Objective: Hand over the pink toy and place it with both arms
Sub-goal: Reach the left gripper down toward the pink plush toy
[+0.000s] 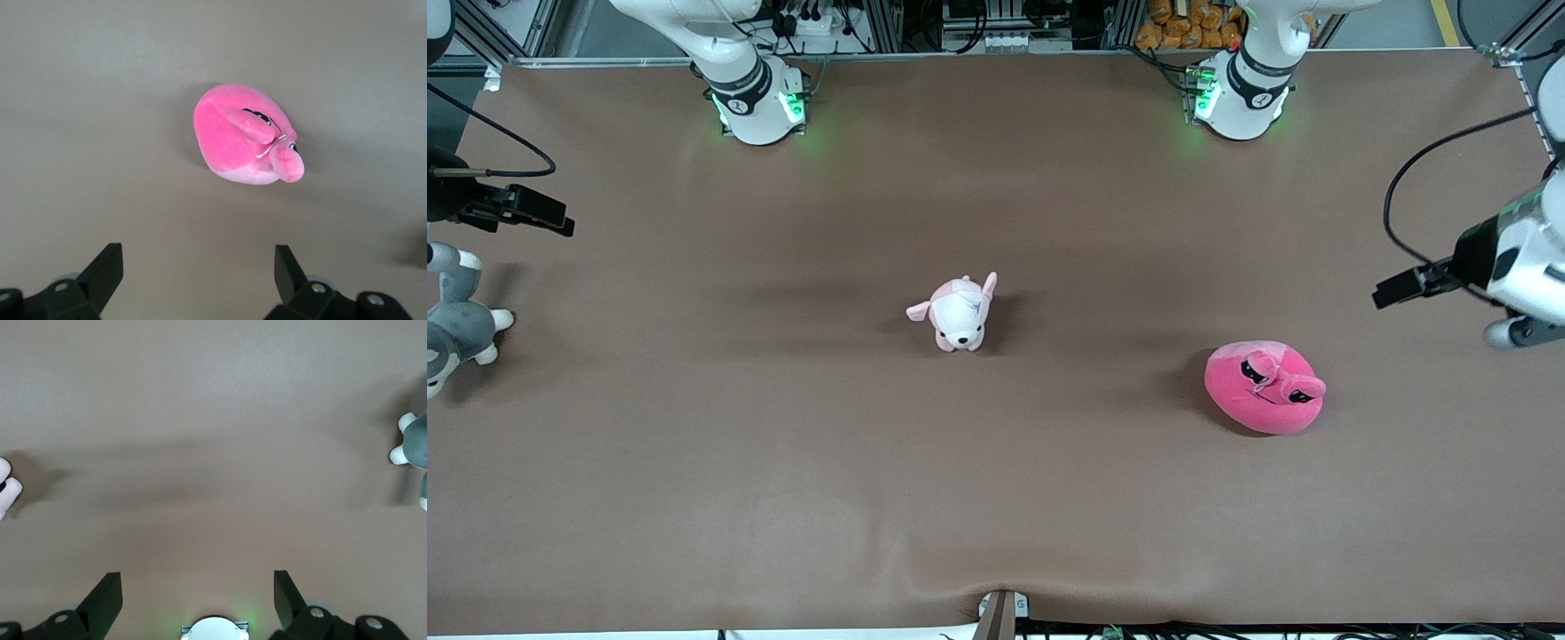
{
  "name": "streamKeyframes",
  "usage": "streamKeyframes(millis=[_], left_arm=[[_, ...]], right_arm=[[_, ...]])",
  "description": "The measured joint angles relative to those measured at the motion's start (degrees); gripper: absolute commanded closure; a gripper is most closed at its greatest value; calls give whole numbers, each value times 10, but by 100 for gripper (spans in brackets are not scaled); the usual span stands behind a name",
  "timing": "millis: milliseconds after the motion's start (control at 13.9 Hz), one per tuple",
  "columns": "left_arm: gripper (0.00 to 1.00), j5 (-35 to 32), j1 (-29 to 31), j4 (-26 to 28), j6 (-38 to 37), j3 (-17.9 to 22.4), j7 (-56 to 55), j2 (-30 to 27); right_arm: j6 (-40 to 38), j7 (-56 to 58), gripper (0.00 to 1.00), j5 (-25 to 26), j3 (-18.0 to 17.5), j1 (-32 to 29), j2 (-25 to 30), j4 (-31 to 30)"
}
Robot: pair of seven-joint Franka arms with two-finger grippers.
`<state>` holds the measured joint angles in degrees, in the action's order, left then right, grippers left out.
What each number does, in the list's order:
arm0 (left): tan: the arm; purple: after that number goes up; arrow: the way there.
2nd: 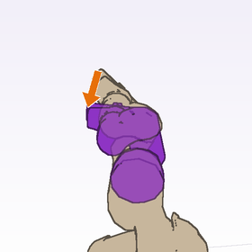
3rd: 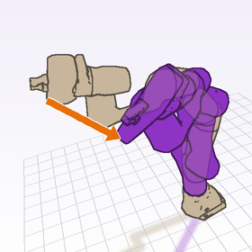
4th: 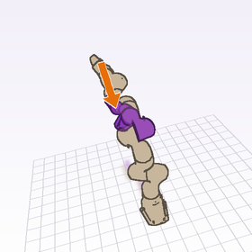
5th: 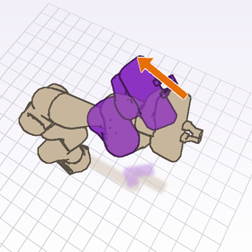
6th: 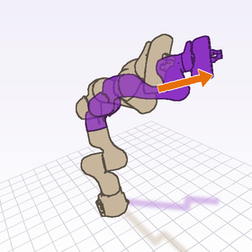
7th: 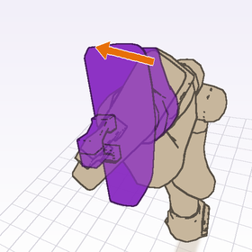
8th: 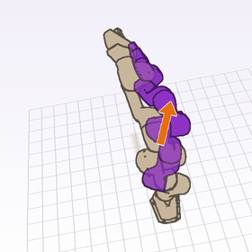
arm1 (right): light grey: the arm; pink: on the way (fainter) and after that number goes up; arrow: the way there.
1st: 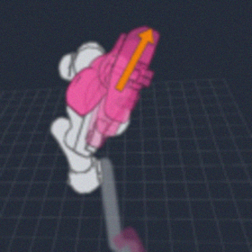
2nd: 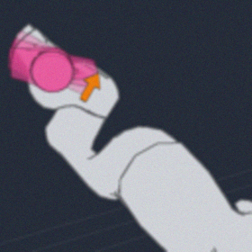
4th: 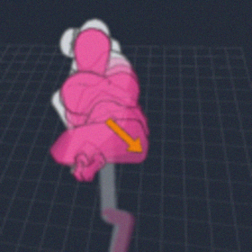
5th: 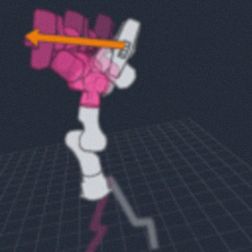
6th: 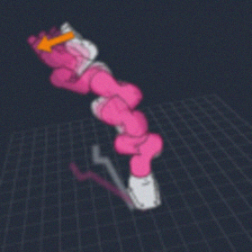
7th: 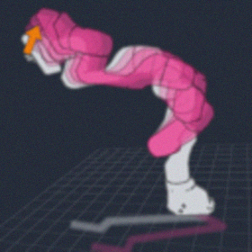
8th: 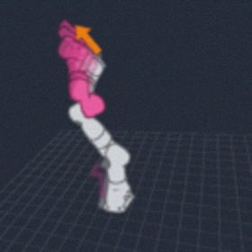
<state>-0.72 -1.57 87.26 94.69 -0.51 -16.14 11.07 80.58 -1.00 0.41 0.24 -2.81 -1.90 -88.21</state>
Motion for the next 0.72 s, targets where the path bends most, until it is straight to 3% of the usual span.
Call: streamKeyframes(millis=[289, 722], left_arm=[[0, 0, 0, 12, 55, 0, -13, 35], [0, 0, 0, 98, 186, 0, -107, 53]], right_arm=[[-2, 0, 0, 0, 0, 0, 0, 0], [-3, 0, 0, 0, 1, 0, -2, 0]])
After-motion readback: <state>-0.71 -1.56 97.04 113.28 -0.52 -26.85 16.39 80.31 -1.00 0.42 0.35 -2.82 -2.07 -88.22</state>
